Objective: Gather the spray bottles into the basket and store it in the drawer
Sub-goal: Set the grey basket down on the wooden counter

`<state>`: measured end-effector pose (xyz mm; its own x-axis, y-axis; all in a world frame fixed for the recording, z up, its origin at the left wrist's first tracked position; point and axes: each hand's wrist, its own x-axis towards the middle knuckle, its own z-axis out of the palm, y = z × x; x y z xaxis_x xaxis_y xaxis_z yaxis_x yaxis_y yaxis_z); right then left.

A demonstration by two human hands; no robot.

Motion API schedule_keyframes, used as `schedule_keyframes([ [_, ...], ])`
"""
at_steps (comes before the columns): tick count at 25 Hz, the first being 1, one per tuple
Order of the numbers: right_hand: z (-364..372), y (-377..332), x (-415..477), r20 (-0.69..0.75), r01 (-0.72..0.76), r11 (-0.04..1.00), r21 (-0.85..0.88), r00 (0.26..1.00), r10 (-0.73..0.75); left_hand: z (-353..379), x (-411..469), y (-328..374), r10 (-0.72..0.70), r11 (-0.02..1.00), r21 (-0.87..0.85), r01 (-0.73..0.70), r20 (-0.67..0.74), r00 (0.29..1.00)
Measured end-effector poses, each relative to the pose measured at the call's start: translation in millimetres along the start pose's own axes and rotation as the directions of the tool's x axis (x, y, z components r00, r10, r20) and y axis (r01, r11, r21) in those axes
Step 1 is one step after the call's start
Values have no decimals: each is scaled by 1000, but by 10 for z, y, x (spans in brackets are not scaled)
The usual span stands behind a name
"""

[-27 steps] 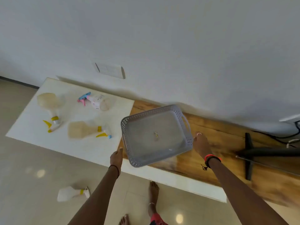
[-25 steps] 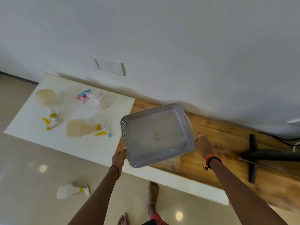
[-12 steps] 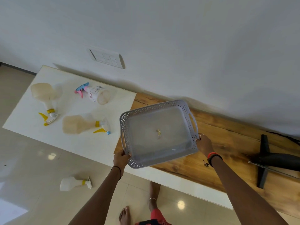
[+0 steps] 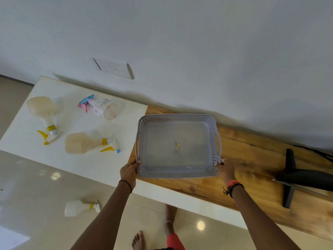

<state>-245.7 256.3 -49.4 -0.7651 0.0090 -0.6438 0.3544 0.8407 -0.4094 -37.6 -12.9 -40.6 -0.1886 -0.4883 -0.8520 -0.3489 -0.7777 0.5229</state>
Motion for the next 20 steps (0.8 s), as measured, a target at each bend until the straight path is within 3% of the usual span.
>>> schedule_keyframes([
  [10,98,319,-286,-68,-148,970,195,984,163,186,109,130,81,991,105,-82,8,997],
  [20,88,479,-530,-80,-177,961,212,977,198,172,26,-14,92,979,180,-91,3,996],
])
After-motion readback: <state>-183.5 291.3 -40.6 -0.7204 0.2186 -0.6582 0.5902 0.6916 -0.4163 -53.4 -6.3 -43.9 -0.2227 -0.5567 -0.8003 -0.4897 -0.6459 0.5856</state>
